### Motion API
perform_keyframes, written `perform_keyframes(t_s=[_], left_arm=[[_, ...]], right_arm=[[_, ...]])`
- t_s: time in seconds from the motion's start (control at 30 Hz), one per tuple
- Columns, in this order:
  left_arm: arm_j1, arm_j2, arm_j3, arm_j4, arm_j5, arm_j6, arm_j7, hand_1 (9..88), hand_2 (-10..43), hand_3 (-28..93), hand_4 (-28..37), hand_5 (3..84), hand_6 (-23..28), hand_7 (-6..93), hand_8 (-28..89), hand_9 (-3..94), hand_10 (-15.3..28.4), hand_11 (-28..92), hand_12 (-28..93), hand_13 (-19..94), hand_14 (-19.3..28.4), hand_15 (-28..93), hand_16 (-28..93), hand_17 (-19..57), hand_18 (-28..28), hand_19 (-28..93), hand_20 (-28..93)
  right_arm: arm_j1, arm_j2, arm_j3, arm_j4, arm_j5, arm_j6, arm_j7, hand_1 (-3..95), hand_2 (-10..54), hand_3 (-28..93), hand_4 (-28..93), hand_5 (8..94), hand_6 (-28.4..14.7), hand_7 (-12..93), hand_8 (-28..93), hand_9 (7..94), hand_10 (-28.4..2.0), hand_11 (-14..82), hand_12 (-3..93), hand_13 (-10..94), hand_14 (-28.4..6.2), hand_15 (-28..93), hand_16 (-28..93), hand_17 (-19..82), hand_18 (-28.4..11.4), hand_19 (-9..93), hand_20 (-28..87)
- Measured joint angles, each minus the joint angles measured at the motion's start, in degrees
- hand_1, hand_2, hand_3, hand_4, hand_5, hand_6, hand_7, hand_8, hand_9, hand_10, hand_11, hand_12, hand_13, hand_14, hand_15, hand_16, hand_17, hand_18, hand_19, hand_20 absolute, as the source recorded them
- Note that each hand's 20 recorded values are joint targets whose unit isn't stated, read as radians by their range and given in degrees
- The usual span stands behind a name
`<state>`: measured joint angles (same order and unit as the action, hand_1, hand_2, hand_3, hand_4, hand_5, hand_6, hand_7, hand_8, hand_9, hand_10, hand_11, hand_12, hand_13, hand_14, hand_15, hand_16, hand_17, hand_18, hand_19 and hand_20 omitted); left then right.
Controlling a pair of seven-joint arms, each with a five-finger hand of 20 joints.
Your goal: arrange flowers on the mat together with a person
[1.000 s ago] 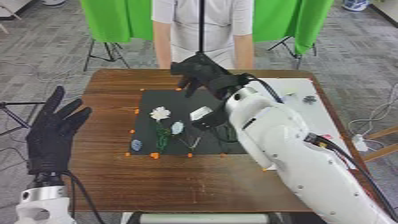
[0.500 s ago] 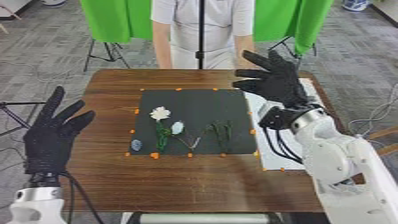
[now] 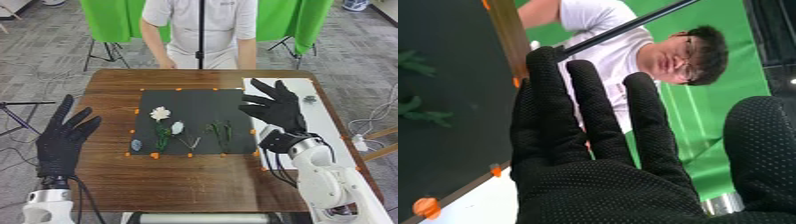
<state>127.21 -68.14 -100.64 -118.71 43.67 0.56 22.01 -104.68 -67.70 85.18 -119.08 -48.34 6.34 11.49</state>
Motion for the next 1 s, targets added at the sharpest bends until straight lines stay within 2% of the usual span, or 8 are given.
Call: perform_keyframes(t_s=[0.2,0.3,0.4,0.53,0.8,1.0], left_arm=[[0.0,0.67,1.8,0.17,0.02,1.44,1.72,20.5,8.1,72,-28.2,27.7,2.6,9.9,-9,34.9,16.4,18,11,30,23.7,40,-5,-3.9,27.3,62,-7],[0.0,0.87,2.34,0.2,0.41,1.85,1.88,20.5,8.0,73,-28.2,28.3,3.0,10.3,-9,34.9,16.6,19,11,30,23.8,40,-5,-4.2,27.2,63,-7],[-0.2,0.75,2.34,0.22,1.27,1.87,1.57,20.6,8.0,73,-28.3,28.5,3.1,10.5,-9,34.9,16.8,19,12,30,23.8,41,-5,-4.2,27.3,63,-5],[-0.3,0.41,2.1,0.23,1.82,1.82,1.22,20.7,8.0,72,-28.3,28.8,3.1,10.7,-9,34.9,17.1,19,12,30,24.0,42,-5,-3.9,27.6,64,-4],[-0.3,0.05,1.25,0.19,2.4,1.78,0.78,20.8,8.0,72,-28.2,28.8,3.1,10.6,-9,34.9,17.0,19,12,30,24.2,42,-5,-4.1,27.9,64,-3],[-0.3,0.23,1.25,0.05,2.61,2.18,0.98,20.8,8.0,72,-28.2,28.4,2.8,10.4,-9,35.0,16.9,19,12,30,24.1,42,-5,-4.5,27.6,62,-4]], right_arm=[[-0.5,0.4,-0.1,-0.2,-2.6,0.5,-0.4,11.7,15.6,69,-25,40.8,-1.2,10,-11,48.0,-20.2,12.1,14.0,38,-22.3,38,10,4,-21.8,46,16],[-0.8,0.7,0.0,-0.5,-3.4,1.3,-1.1,11.6,15.7,69,-26,41.1,-1.2,10,-11,48.1,-20.1,12.1,14.2,38,-22.2,38,11,4,-21.8,46,16],[-1.3,0.8,0.6,-0.8,-3.6,1.7,-1.4,11.4,15.7,69,-25,41.2,-1.1,10,-11,48.3,-20.0,12.1,14.3,38,-22.2,38,11,4,-21.8,46,16],[-1.8,0.8,1.3,-0.8,-3.7,2.3,-1.4,11.3,15.7,69,-25,41.6,-1.0,11,-11,48.4,-20.2,12.1,14.3,38,-22.1,38,11,4,-21.9,46,17],[-2.2,0.7,1.8,-0.8,-3.6,2.4,-1.4,11.1,15.6,69,-25,41.7,-0.9,11,-11,48.5,-20.3,12.3,14.3,38,-22.1,39,12,4,-21.9,46,17],[-2.2,0.8,1.9,-0.8,-3.6,2.4,-1.3,11.2,15.4,69,-25,41.8,-1.0,11,-11,48.7,-20.3,12.5,14.4,38,-22.0,39,12,4,-22.0,46,17]])
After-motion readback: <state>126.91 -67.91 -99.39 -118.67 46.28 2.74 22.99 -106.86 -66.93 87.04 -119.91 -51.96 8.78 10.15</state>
